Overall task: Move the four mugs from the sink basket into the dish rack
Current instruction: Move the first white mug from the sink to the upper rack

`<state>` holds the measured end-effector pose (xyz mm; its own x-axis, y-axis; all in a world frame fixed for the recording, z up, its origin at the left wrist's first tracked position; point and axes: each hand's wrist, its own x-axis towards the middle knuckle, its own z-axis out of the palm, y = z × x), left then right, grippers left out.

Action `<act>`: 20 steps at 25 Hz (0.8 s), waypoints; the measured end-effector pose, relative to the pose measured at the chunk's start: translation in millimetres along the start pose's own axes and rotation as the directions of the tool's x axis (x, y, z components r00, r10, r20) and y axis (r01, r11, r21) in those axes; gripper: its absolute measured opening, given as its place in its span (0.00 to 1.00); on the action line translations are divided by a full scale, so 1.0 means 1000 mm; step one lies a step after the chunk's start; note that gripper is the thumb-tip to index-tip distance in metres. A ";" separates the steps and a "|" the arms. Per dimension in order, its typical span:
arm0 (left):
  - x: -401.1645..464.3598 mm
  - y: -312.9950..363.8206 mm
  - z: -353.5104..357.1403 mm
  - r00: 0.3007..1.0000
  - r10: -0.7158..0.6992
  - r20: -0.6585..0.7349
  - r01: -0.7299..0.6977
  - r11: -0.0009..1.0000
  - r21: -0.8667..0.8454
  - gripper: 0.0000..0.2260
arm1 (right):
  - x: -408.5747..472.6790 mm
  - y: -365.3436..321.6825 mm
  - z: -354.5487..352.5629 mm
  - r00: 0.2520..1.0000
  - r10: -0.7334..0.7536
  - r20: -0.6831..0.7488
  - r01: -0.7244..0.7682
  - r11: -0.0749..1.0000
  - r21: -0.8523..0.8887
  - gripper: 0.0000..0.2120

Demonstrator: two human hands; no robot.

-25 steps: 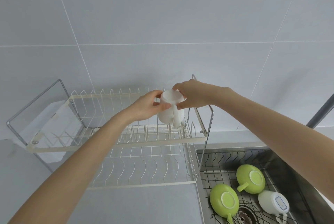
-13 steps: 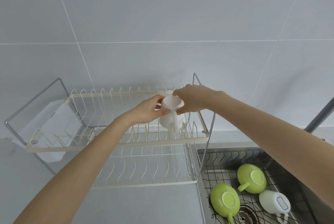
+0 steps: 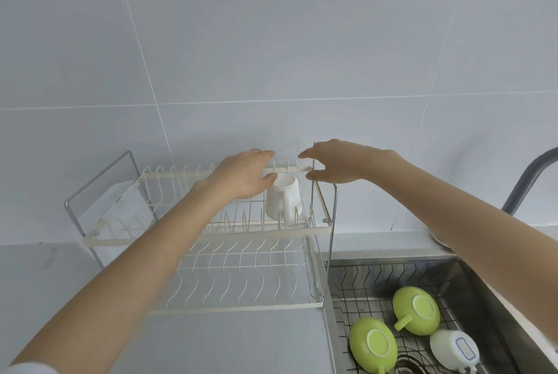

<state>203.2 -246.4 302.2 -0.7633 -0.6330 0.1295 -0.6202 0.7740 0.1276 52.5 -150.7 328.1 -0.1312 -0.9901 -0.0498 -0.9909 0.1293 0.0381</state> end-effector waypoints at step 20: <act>-0.027 0.204 0.019 0.997 0.034 -0.070 -0.023 0.987 0.157 0.23 | -0.167 0.150 0.039 0.985 0.168 0.040 -0.172 0.975 0.142 0.28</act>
<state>93.9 -71.5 306.2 -0.7696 -0.6057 0.2021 -0.6233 0.7813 -0.0318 -75.8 36.5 302.9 -0.2969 -0.9514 -0.0822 -0.9478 0.3041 -0.0956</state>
